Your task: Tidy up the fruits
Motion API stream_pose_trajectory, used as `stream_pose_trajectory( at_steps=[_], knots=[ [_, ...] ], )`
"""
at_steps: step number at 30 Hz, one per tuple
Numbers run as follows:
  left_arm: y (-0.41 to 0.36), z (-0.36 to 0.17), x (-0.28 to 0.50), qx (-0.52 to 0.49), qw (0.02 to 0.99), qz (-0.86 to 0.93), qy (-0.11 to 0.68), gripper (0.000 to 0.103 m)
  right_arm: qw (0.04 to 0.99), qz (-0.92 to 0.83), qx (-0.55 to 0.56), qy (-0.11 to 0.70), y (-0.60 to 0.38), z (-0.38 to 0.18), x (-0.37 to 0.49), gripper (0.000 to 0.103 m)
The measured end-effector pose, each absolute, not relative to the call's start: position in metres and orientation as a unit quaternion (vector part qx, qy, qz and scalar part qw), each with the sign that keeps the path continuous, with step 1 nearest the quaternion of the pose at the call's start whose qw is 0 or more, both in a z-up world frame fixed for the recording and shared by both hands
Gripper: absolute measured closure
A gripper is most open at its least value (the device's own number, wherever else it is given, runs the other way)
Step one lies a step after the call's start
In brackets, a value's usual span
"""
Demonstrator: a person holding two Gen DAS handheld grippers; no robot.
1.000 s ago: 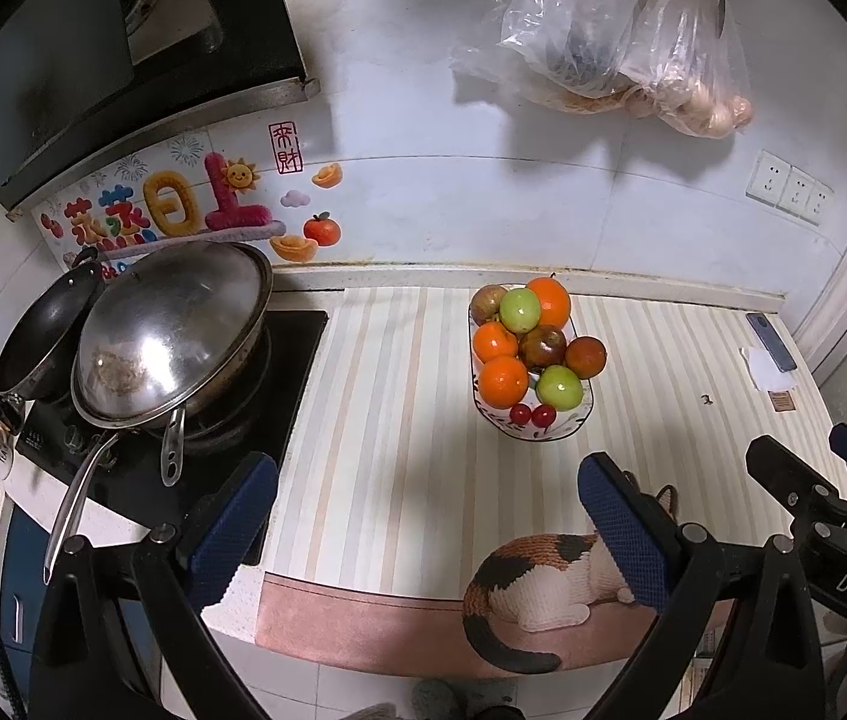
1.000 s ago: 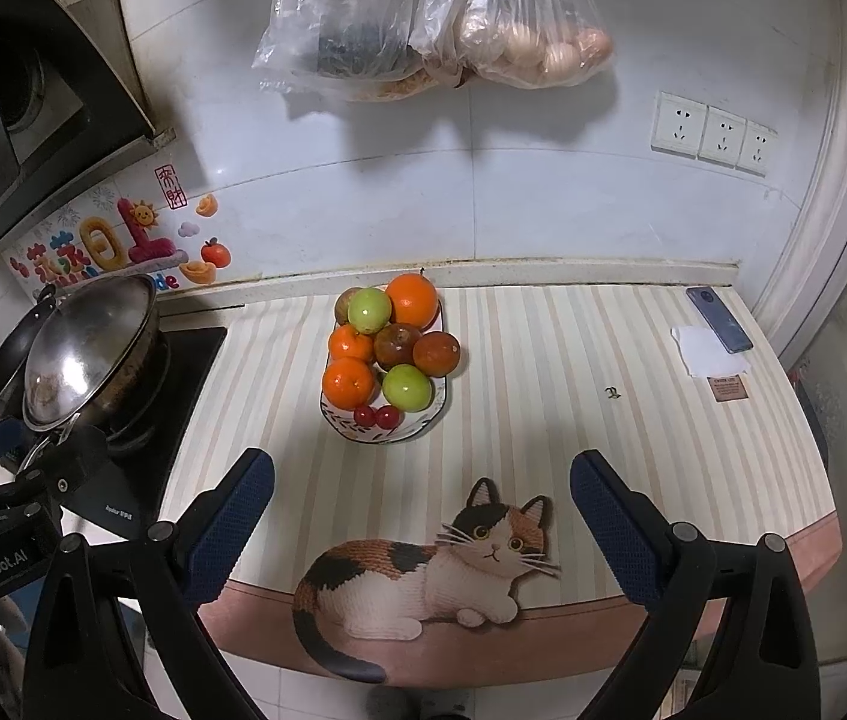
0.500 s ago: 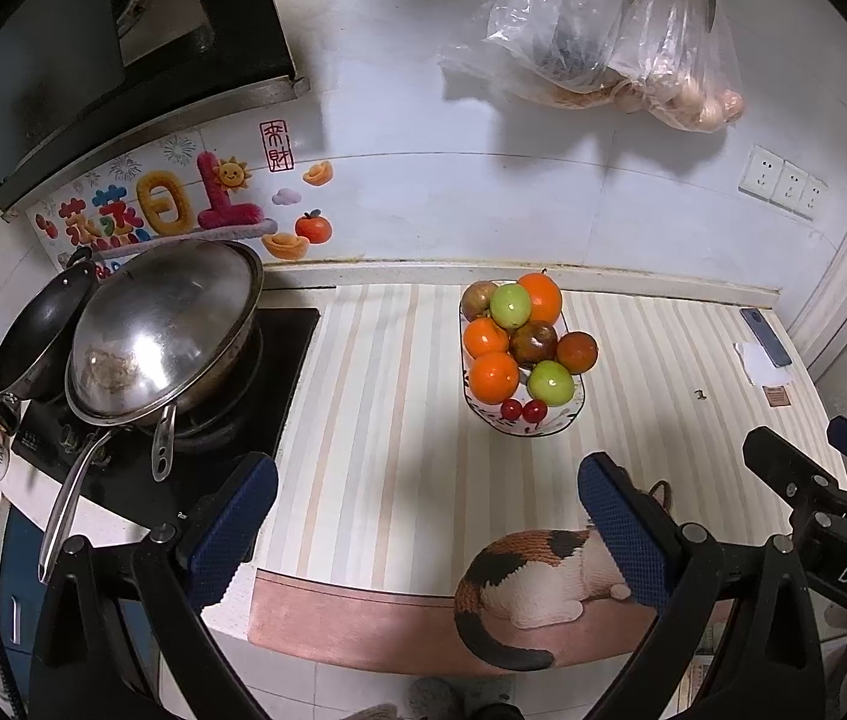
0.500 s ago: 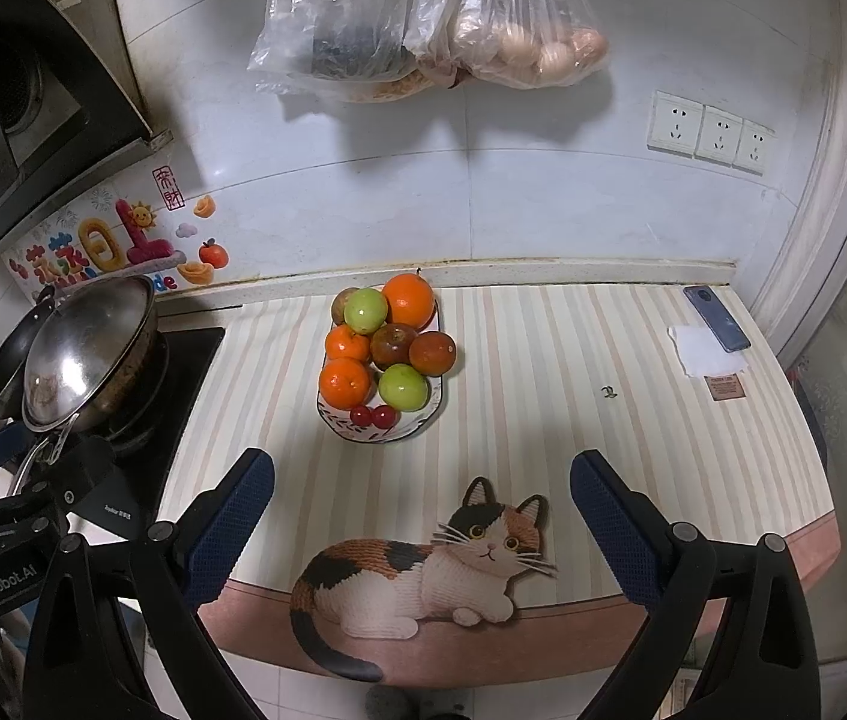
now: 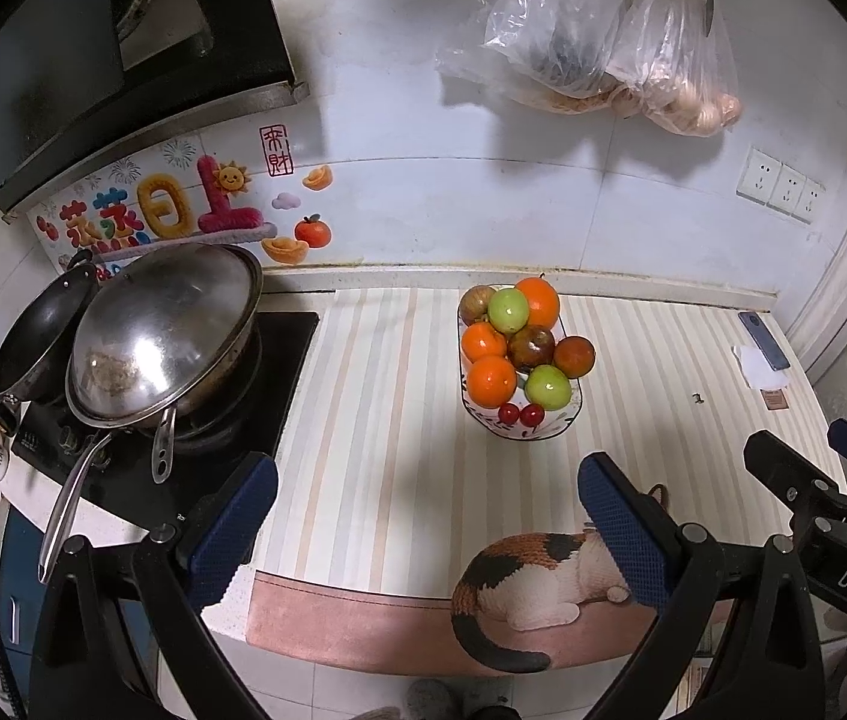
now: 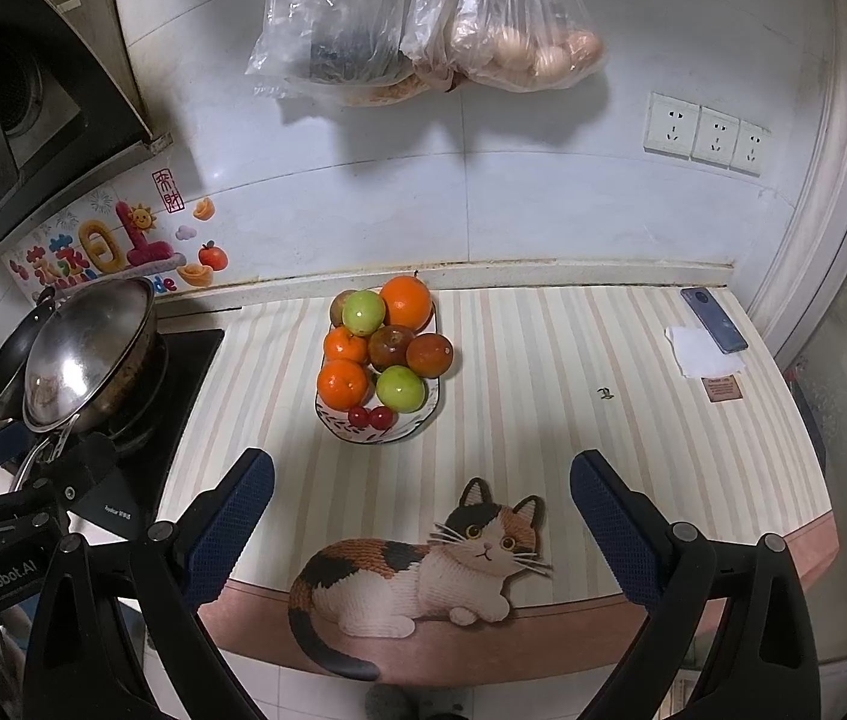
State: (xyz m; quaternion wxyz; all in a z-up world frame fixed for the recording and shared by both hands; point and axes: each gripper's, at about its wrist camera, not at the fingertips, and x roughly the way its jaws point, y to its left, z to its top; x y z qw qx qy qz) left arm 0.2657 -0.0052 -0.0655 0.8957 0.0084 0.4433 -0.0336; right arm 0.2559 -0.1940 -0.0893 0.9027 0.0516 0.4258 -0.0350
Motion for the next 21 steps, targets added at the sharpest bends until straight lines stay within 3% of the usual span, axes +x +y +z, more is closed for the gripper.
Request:
stream_pose_trajectory(
  at_steps=[21],
  knots=[
    [-0.0042,-0.0673,0.2639,0.007,0.895,-0.038,0.445,0.000,0.901,-0.035,0.056,0.428,-0.2019,-0.0897,0.2563,0.002]
  ],
)
